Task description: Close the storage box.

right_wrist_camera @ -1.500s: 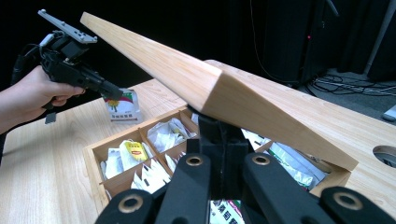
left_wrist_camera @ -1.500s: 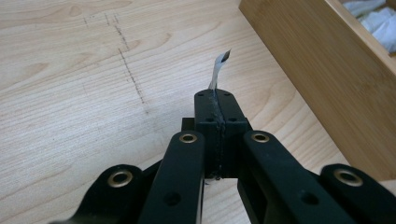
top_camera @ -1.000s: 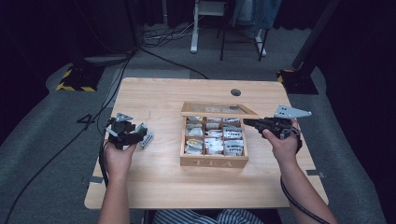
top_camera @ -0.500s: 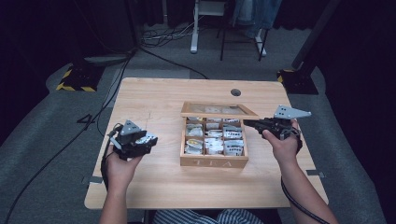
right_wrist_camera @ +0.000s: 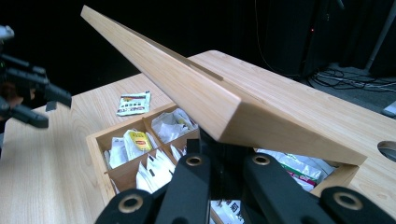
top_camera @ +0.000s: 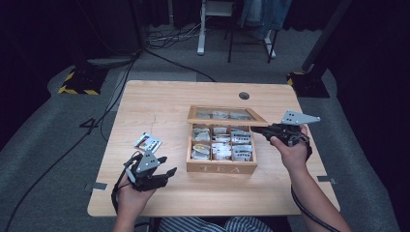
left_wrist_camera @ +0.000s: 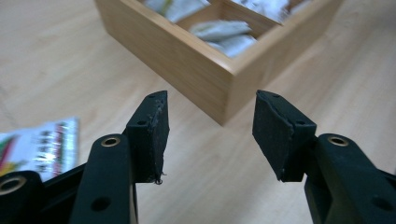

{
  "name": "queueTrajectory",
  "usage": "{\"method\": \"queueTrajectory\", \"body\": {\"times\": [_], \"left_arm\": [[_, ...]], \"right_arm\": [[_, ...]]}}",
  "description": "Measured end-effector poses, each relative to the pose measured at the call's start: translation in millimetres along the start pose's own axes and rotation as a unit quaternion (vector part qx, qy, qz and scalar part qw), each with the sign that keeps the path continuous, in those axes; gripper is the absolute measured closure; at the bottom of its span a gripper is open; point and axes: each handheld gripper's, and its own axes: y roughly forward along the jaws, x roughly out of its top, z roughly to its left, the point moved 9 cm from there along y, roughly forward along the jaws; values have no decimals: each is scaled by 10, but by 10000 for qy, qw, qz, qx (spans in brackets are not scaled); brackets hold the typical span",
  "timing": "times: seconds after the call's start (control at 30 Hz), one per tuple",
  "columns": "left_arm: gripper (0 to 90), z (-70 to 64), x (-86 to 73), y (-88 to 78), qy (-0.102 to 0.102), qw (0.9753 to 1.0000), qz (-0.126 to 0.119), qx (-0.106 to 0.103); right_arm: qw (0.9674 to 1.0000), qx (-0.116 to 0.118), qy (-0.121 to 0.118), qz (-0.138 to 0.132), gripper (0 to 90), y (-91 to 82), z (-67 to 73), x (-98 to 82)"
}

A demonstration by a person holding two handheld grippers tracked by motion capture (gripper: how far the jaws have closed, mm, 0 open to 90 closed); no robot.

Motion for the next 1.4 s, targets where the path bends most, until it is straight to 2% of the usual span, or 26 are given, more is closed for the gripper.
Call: {"method": "queueTrajectory", "body": {"times": [0.07,0.2,0.3,0.5,0.63,0.83,0.97,1.2,1.4], "left_arm": [[467,-59,-78,49,-5,9998,117,-131],[467,-121,-234,159,-14,9989,412,-228],[465,-157,-307,253,-58,9973,621,-378],[461,-175,-451,422,195,9922,1223,-146],[456,-176,-472,452,147,9917,1267,-173],[451,-126,-479,455,-53,9937,1098,-223],[445,-107,-489,446,-143,9945,1000,-280],[428,-44,-493,470,-117,9965,819,-145],[404,-26,-476,518,-31,9972,742,48]], "right_arm": [[10000,9,-16,23,900,-1,1,-6],[9999,18,-41,102,900,-6,16,-25],[9999,26,-46,142,900,-21,31,-29],[9997,64,-36,233,900,-52,48,-73],[9994,74,-28,331,900,-107,48,-124],[9990,151,19,426,900,-169,62,-171],[9979,208,81,613,900,-169,77,-196],[9958,296,198,846,900,-179,93,-224],[9912,425,336,1207,900,-174,116,-281]]}}
